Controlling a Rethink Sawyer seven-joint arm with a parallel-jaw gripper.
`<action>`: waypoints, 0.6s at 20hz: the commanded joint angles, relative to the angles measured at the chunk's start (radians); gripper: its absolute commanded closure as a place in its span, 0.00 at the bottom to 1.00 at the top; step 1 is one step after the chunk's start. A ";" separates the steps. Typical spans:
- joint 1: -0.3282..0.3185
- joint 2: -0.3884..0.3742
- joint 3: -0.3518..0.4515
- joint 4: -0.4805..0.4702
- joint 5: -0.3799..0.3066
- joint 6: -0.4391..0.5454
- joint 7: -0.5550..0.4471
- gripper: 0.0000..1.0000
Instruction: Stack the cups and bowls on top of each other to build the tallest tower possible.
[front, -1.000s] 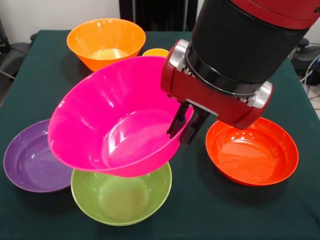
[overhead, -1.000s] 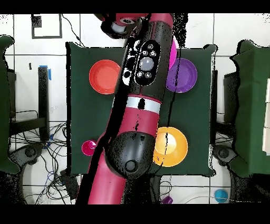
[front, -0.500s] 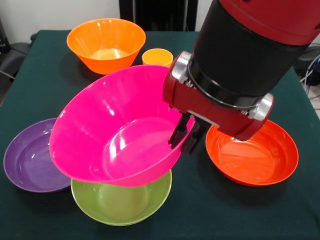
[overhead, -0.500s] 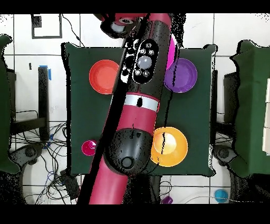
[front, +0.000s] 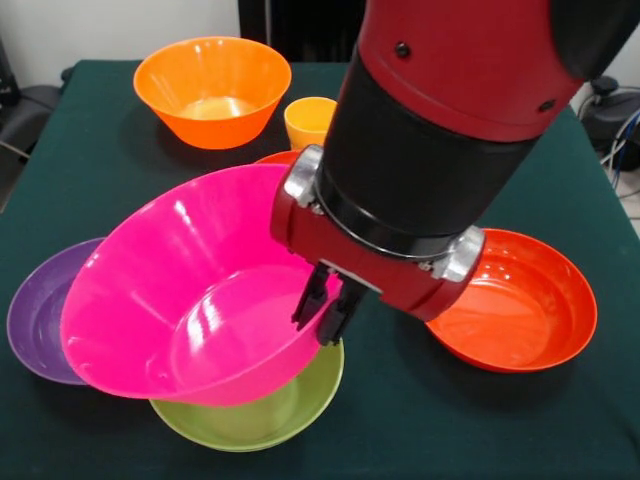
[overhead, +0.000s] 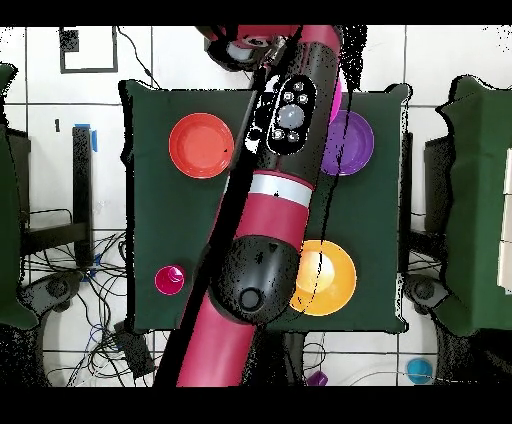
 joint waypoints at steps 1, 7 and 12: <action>-0.017 -0.002 -0.042 0.006 0.008 -0.033 -0.366 1.00; -0.026 -0.001 -0.038 0.006 0.008 -0.038 -0.379 1.00; -0.027 -0.002 -0.031 0.010 0.002 -0.037 -0.384 1.00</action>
